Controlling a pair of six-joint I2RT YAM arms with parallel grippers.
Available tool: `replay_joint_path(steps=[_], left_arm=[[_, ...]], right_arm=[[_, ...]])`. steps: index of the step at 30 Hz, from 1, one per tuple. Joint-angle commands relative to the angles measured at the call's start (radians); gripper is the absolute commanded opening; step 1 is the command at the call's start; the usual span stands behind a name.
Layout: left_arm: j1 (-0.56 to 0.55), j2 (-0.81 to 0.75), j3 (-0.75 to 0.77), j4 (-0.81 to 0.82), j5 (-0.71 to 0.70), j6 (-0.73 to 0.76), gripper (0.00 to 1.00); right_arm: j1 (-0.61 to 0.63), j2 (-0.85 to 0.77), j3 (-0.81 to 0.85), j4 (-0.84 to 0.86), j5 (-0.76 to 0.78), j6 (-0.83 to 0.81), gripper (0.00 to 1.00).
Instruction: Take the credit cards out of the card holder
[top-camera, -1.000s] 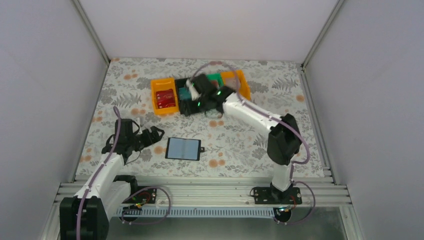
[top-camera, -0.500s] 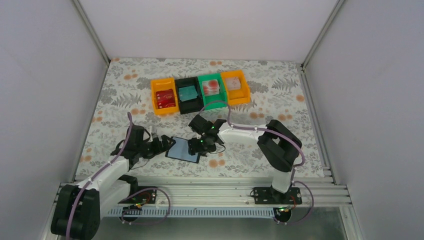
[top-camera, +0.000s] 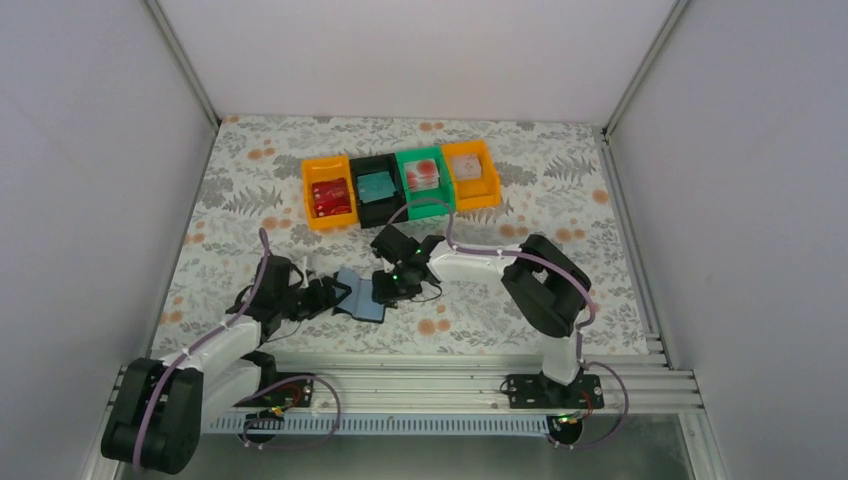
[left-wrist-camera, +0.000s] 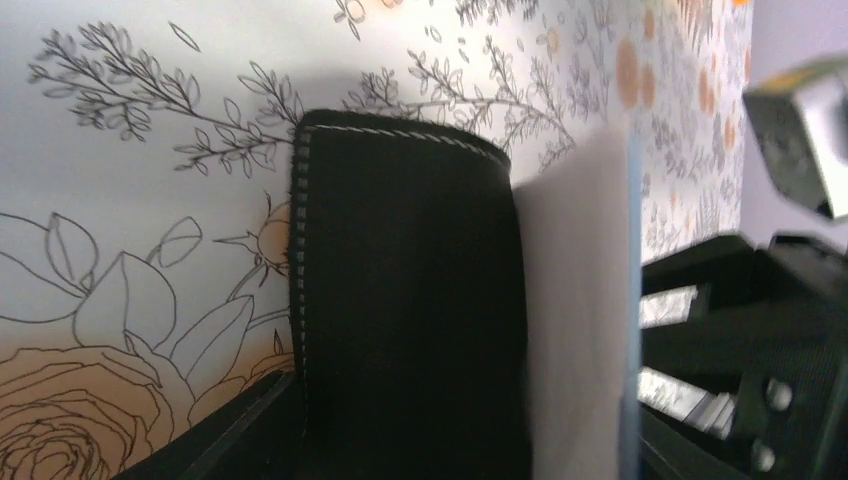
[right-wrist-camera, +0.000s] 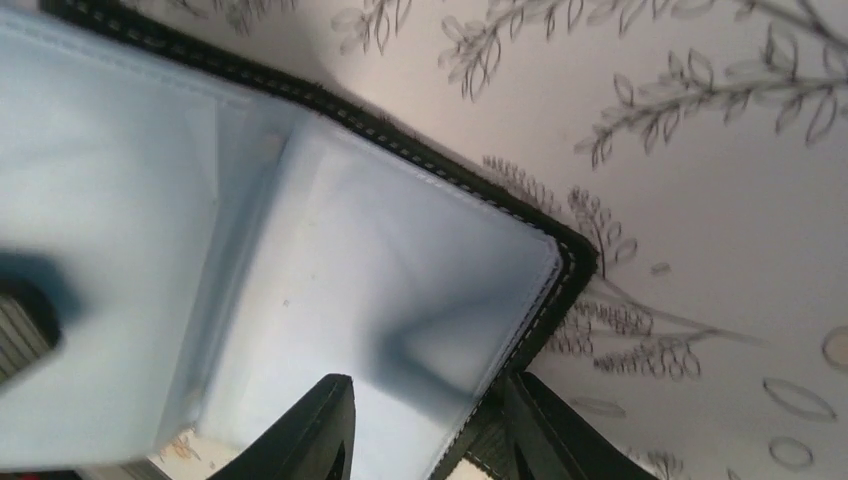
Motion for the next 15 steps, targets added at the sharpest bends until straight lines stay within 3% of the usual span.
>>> replay_joint_path(steps=[1,4,9,15], left_arm=[[-0.014,0.006,-0.022,0.092,0.078,-0.008,0.6],[-0.015,0.004,-0.022,0.109,0.081,-0.008,0.44],[-0.015,0.004,-0.014,0.11,0.063,-0.004,0.04],[-0.015,-0.035,-0.015,0.07,-0.002,-0.018,0.02]], right_arm=[[-0.04,0.038,0.052,0.083,-0.046,-0.026,0.38],[-0.052,0.052,0.077,0.08,-0.052,-0.047,0.35],[-0.069,0.033,0.108,0.073,-0.07,-0.081,0.32],[-0.129,-0.054,0.068,0.125,-0.177,-0.065,0.33]])
